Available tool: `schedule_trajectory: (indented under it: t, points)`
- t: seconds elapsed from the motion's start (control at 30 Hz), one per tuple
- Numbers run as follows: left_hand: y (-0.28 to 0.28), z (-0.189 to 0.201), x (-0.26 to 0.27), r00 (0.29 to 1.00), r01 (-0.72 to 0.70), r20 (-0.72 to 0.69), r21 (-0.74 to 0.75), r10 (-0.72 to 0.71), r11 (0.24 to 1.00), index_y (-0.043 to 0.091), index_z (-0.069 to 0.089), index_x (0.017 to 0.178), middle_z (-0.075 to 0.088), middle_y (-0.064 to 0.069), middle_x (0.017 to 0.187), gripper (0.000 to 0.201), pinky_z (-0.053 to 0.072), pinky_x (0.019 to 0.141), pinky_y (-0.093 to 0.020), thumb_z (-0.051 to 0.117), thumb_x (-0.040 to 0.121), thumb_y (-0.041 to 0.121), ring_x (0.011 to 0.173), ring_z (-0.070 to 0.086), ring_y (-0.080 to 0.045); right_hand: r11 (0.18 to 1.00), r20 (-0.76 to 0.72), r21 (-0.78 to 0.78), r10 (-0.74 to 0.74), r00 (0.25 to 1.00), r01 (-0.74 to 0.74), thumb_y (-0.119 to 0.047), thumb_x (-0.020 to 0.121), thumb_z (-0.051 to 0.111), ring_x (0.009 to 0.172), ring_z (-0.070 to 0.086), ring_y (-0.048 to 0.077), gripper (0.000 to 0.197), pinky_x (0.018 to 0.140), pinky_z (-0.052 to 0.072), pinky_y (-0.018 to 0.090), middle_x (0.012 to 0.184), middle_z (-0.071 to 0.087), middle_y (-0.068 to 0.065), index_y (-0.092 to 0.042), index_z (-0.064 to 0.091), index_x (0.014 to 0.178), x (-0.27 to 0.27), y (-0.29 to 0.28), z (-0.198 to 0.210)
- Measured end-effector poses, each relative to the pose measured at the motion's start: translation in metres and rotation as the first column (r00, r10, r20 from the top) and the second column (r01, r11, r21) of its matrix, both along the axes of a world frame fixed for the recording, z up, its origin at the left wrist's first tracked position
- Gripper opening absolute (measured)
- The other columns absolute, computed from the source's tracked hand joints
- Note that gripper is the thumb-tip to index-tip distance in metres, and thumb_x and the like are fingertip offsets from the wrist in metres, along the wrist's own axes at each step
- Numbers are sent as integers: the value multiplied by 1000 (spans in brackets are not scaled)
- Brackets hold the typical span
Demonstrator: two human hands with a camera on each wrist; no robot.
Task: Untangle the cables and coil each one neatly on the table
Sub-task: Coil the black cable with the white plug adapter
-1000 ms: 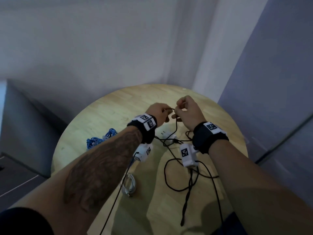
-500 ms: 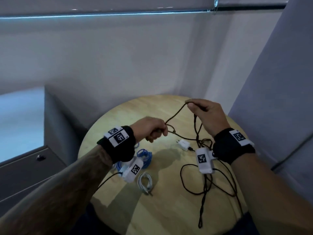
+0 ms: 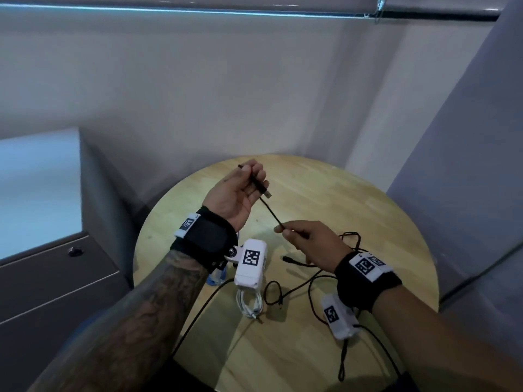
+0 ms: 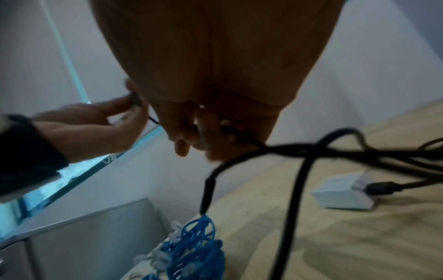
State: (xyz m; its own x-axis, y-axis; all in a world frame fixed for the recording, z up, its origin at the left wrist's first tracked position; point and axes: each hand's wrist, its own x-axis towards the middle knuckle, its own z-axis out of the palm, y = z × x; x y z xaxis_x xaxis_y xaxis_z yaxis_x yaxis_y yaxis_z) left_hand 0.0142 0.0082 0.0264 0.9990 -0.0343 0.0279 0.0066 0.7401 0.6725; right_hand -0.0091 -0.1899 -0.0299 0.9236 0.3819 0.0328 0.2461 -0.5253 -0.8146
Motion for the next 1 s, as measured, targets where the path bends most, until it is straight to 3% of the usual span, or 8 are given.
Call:
schedule_trajectory:
  t: [0.1,0.17,0.27,0.4,0.43,0.67,0.8,1.0]
  points:
    - [12,-22,12,989,-141,-32,84,144,986,4,60,105,74,-4,88,16,58,81,-30,45,100,7,85,72,-17,998,14,-49,45,999,-44,-33,101,57,90,67,-1,23,72,48,9,104,75,-4,-26,75,112,-6,10,2]
    - [15,-32,15,981,-187,-22,184,194,965,2,61,106,74,-9,94,15,57,81,-31,48,99,4,90,72,-22,996,95,-81,48,994,-40,-35,99,58,82,68,15,20,71,54,31,92,75,2,-27,75,105,-8,13,7]
    - [15,-37,15,976,-216,53,417,213,883,-1,64,103,73,-14,94,15,57,79,-30,51,96,-3,86,73,-23,999,184,-38,34,982,-28,-26,98,61,66,58,9,14,63,46,25,77,70,0,-21,74,95,-9,16,20]
    - [0,-39,2,980,-126,187,860,-74,495,13,69,87,68,3,71,24,50,63,-31,49,100,7,63,62,-12,985,285,163,-102,953,56,-14,95,64,67,57,9,12,63,44,21,76,69,-2,-16,73,89,-2,15,41]
    - [-5,-39,-2,976,-71,157,882,-149,465,14,68,83,62,4,65,29,46,61,-31,45,102,13,60,56,-14,973,302,207,-158,940,97,-14,95,64,73,61,9,12,68,47,21,81,71,-4,-17,74,90,3,14,42]
    - [-8,-17,-15,910,398,-71,429,-409,811,8,54,85,33,2,63,31,37,65,-29,27,100,13,55,29,-14,972,301,158,-217,929,175,-22,100,58,87,60,0,22,78,44,18,95,67,-10,-28,73,114,25,13,22]
    - [2,-19,-7,975,212,-62,-11,-212,977,3,57,98,53,1,69,25,55,74,-32,33,102,10,60,53,-11,999,94,44,-28,995,24,-21,104,49,53,48,0,27,56,39,14,67,57,-10,-29,66,124,12,23,4]
    - [9,-32,9,984,-178,7,185,179,967,1,62,105,71,-10,92,18,56,85,-31,44,100,4,83,71,-20,988,80,-150,60,995,-47,-35,102,52,60,51,12,21,61,43,31,67,59,3,-25,70,101,2,19,4]
